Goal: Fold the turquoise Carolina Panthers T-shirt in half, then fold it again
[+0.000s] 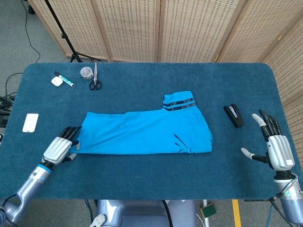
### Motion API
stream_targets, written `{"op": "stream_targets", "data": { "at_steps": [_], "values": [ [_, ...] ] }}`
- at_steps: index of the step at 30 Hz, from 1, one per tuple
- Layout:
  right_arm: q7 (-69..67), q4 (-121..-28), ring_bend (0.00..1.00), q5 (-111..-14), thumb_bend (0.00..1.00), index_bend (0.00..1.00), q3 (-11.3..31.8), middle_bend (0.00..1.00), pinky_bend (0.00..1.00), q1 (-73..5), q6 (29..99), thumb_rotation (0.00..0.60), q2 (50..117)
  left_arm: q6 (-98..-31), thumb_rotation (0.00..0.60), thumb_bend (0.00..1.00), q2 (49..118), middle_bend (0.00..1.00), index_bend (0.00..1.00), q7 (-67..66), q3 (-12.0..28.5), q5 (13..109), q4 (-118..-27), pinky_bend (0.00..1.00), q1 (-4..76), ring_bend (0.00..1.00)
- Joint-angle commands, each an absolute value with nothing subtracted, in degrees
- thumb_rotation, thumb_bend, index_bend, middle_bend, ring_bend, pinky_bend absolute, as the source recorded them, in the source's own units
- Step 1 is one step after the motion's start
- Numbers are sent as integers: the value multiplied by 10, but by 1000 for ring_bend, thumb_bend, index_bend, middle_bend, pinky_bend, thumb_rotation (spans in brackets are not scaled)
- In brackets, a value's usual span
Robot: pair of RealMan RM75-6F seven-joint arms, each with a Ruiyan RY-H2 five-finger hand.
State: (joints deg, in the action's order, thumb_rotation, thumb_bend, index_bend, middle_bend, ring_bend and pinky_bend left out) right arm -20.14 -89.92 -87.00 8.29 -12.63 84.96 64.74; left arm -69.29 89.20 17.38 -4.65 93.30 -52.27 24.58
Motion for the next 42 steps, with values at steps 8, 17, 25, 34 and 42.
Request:
{"op": "stream_targets", "data": {
  "at_steps": [8, 17, 25, 34, 42],
  "values": [
    [-200, -900, 0, -873, 0, 0, 83, 0, 0, -126, 851, 600, 648, -691, 600, 557, 853, 0, 782, 200, -56, 937, -477, 0, 247, 0],
    [-198, -904, 0, -876, 0, 0, 82, 0, 0, -124, 853, 600, 647, -679, 600, 560, 830, 0, 782, 246, -50, 908, -392, 0, 225, 0],
    [-195, -907, 0, -879, 0, 0, 81, 0, 0, -124, 854, 600, 646, -644, 600, 560, 838, 0, 782, 288, -40, 879, -308, 0, 209, 0],
    [-192, -908, 0, -880, 0, 0, 81, 0, 0, -124, 852, 600, 647, -608, 600, 556, 854, 0, 782, 320, -34, 864, -226, 0, 196, 0],
    [-187, -908, 0, -880, 0, 0, 80, 0, 0, -125, 851, 600, 649, -550, 600, 554, 881, 0, 782, 344, -24, 847, -152, 0, 191, 0]
  ]
}}
